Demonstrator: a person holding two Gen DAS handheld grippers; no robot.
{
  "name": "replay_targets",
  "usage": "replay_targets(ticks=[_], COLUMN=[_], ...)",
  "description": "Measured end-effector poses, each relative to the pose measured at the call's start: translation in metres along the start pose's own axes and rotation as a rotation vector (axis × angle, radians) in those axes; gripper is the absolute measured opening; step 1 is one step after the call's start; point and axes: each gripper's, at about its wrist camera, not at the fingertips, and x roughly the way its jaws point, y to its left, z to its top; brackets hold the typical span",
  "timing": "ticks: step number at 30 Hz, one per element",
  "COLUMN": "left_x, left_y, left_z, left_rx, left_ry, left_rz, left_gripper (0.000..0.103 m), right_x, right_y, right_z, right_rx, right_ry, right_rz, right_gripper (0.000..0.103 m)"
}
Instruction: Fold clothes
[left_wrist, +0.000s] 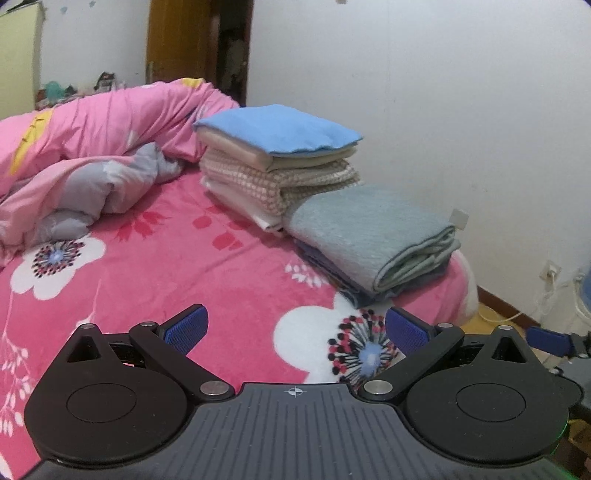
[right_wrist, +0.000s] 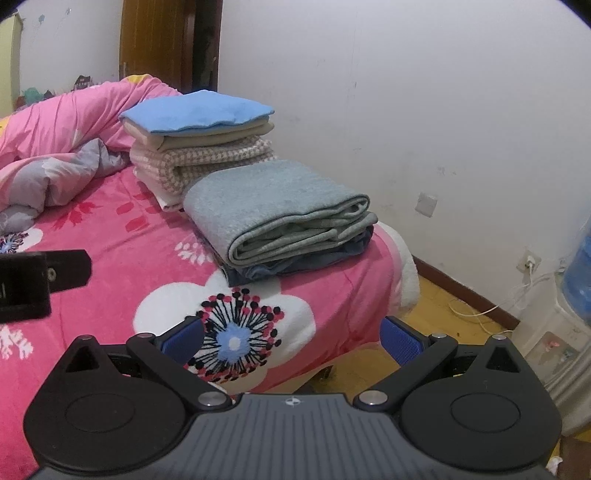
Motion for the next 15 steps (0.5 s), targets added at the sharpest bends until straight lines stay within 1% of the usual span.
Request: replay_targets(ticks=[3, 9, 15], left_x=[-0.004, -0.012, -0.013], left_y=[0.001, 0.001, 0.002], left_z=[0.001, 0.002, 0.002], left_rx=[-0.004, -0.006, -0.019], left_ry=[-0.016, -0.048, -0.044], left_rz=[0.010, -0.012, -0.029], left_gripper=[0.103, 0.103, 0.103], right_x=[-0.003, -0.007, -0.009], right_y=[0.000, -0.003, -0.004], right_z=[0.001, 0.002, 0.002], right_rx=[0.003, 0.015, 0.018], right_ry=[-0.011, -0.023, -0.028], right_rz=[0.002, 0.005, 0.007], right_gripper=[0.103, 0.103, 0.103])
